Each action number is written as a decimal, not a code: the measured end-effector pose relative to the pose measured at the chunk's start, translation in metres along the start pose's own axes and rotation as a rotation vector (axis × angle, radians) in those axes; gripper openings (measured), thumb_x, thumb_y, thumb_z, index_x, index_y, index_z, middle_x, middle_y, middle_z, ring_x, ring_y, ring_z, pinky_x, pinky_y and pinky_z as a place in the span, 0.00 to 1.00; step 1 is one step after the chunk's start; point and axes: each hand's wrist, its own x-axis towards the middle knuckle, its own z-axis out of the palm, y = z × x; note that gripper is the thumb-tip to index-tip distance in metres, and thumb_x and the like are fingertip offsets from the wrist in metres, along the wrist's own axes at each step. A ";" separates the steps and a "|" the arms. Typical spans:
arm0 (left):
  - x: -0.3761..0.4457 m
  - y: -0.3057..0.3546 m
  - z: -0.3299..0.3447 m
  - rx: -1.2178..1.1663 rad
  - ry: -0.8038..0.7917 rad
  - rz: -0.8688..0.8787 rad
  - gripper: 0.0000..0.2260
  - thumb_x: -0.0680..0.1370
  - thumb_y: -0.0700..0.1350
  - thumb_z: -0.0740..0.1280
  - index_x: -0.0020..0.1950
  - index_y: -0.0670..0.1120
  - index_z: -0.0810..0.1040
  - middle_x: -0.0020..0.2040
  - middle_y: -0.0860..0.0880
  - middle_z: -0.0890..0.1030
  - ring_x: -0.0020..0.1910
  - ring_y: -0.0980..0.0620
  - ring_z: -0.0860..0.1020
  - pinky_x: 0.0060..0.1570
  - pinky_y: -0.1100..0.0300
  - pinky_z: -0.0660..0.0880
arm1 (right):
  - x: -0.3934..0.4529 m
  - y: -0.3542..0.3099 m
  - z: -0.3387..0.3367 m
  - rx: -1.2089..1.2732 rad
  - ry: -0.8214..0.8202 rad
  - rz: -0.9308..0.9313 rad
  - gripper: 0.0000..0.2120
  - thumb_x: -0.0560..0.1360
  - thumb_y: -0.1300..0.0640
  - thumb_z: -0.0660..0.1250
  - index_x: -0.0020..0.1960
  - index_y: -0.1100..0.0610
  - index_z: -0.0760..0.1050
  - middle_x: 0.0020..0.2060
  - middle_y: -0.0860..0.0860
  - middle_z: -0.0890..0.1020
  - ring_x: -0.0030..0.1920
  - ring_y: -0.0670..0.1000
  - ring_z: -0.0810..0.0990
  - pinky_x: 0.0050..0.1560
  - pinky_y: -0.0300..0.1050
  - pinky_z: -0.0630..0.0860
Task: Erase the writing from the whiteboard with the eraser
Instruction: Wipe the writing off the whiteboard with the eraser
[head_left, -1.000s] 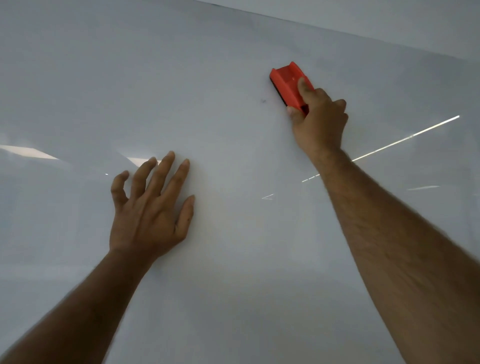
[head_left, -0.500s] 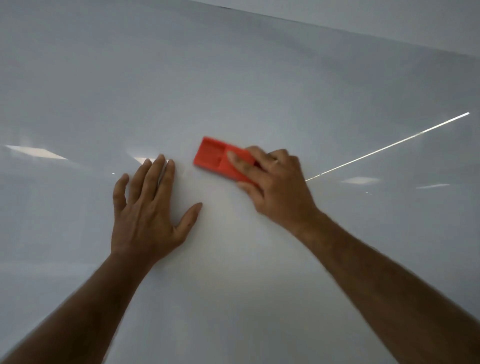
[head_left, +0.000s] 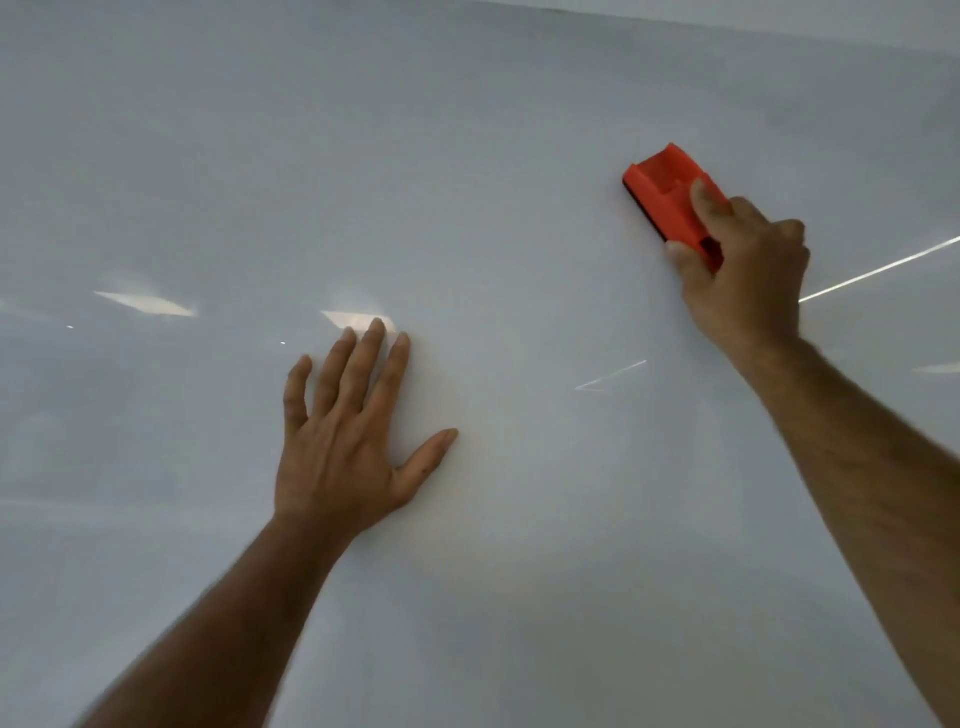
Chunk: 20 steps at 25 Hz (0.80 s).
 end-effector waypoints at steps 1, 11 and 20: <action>0.001 0.001 0.000 -0.002 -0.003 0.000 0.40 0.76 0.71 0.55 0.81 0.46 0.63 0.82 0.44 0.64 0.80 0.41 0.62 0.78 0.38 0.56 | -0.007 -0.010 0.002 0.013 -0.001 -0.053 0.27 0.79 0.48 0.67 0.77 0.50 0.66 0.62 0.58 0.78 0.52 0.67 0.74 0.54 0.57 0.71; -0.003 -0.007 -0.004 -0.025 -0.012 0.024 0.39 0.77 0.69 0.57 0.81 0.45 0.64 0.81 0.43 0.63 0.81 0.42 0.62 0.77 0.37 0.59 | -0.047 -0.048 0.011 0.051 0.020 -0.551 0.23 0.79 0.48 0.67 0.73 0.49 0.72 0.64 0.55 0.79 0.49 0.63 0.75 0.49 0.57 0.73; -0.016 -0.099 -0.016 0.009 -0.071 0.020 0.42 0.76 0.73 0.55 0.82 0.48 0.61 0.83 0.45 0.60 0.82 0.42 0.59 0.79 0.38 0.54 | 0.010 -0.072 0.018 0.028 0.035 0.008 0.28 0.80 0.48 0.66 0.77 0.51 0.64 0.63 0.62 0.77 0.56 0.70 0.73 0.57 0.60 0.70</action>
